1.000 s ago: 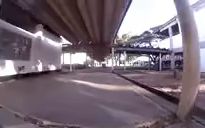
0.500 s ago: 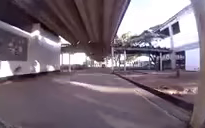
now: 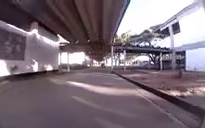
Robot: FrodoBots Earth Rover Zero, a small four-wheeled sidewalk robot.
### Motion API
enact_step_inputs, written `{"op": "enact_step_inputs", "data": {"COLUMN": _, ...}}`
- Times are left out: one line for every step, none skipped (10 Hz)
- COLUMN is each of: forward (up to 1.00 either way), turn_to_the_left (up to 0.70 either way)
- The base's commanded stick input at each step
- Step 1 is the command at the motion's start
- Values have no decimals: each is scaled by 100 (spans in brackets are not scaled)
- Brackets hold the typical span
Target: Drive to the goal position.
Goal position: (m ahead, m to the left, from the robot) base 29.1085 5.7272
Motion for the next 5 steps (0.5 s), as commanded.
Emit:
{"op": "enact_step_inputs", "data": {"forward": 85, "turn_to_the_left": 0}}
{"op": "enact_step_inputs", "data": {"forward": 85, "turn_to_the_left": 0}}
{"op": "enact_step_inputs", "data": {"forward": 85, "turn_to_the_left": 0}}
{"op": "enact_step_inputs", "data": {"forward": 85, "turn_to_the_left": 0}}
{"op": "enact_step_inputs", "data": {"forward": 85, "turn_to_the_left": 0}}
